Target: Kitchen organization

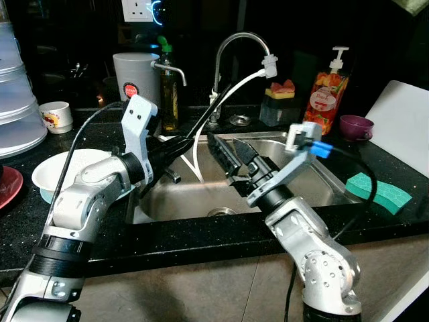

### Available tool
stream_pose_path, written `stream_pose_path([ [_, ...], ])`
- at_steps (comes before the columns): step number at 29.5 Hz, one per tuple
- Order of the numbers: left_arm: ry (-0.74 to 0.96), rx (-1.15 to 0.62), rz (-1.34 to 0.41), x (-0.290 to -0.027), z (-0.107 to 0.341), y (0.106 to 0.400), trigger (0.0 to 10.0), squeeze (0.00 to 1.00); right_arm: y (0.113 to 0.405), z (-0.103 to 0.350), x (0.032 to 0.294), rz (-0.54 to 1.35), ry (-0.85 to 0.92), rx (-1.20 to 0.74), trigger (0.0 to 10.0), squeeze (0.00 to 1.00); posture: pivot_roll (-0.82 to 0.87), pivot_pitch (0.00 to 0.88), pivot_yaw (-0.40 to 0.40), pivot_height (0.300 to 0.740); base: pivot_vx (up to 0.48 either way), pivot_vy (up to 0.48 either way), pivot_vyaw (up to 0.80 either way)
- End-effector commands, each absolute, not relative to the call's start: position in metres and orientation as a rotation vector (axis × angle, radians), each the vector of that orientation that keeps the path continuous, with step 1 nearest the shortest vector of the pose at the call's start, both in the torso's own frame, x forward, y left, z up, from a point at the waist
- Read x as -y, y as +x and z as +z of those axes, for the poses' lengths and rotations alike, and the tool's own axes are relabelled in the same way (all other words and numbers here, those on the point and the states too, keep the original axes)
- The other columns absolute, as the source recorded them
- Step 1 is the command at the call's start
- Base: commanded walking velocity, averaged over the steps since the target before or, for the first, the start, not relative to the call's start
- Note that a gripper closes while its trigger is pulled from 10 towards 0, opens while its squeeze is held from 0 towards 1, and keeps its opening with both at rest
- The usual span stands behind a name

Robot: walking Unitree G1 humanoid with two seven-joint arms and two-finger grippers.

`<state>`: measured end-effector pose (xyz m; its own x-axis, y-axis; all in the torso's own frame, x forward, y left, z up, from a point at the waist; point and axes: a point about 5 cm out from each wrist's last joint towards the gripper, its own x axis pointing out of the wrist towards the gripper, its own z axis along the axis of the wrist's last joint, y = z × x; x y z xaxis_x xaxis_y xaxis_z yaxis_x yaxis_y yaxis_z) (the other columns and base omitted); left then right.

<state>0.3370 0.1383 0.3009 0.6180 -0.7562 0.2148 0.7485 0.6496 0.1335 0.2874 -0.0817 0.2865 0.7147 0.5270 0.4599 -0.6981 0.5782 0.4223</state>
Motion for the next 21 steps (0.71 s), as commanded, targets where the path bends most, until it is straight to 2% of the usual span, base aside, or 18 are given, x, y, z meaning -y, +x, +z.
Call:
stream_pose_path([
  [1, 0.008, 0.245, -0.915, -0.134, 0.296, 0.333, 10.0, 0.0, 0.285, 0.288, 0.079, 0.76, 0.652, 0.291, 10.0, 0.0, 0.05, 0.057, -0.015, 0.74, 0.0, 0.0, 0.0],
  [8, 0.01, 0.246, -1.061, -0.124, 0.296, 0.313, 10.0, 0.0, 0.291, 0.286, 0.085, 0.683, 0.585, 0.262, 10.0, 0.0, 0.05, 0.061, -0.023, 0.74, 0.0, 0.0, 0.0],
  [21, 0.076, 0.211, -1.139, -0.118, 0.291, 0.302, 10.0, 0.0, 0.294, 0.288, 0.09, 0.668, 0.581, 0.256, 10.0, 0.0, 0.05, 0.053, -0.027, 0.74, 0.0, 0.0, 0.0],
])
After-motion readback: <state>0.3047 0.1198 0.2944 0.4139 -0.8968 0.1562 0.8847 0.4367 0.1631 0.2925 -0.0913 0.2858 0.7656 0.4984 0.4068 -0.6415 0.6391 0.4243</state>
